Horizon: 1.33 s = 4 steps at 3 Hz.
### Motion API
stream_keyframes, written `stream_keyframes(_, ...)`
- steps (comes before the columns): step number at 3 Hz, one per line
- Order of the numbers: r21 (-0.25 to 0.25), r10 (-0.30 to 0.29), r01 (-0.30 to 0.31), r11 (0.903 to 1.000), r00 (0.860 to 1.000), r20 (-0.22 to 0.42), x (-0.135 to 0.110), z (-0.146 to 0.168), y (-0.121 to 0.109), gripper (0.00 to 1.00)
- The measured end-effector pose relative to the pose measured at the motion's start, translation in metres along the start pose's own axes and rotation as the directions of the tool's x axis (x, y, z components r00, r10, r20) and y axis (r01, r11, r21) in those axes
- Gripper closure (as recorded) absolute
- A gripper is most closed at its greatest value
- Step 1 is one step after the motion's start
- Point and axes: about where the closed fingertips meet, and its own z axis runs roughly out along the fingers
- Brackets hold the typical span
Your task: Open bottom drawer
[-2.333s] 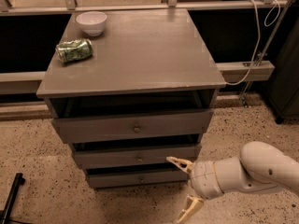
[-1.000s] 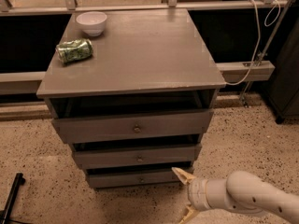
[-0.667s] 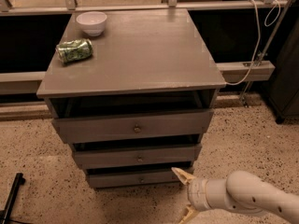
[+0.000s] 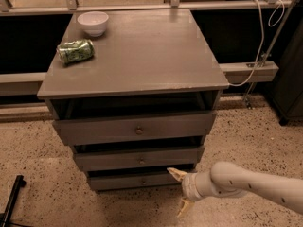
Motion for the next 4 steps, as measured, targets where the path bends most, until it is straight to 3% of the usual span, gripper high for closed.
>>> stream_keyframes(1,-0.075,0.0,-0.004,0.9972,0.998,-0.059,0.047,0.052,-0.001,0.0)
stream_keyframes(2,-0.1,0.054,-0.066,0.9928,0.992,-0.118,0.095,0.082,0.011,0.0)
stream_keyframes(3,-0.096,0.139,-0.144,0.985,0.989,-0.049,0.119,0.113,0.024,0.0)
stream_keyframes(4,-0.08,0.15,-0.151,0.9854,0.989,-0.018,0.134,0.123,0.021,0.0)
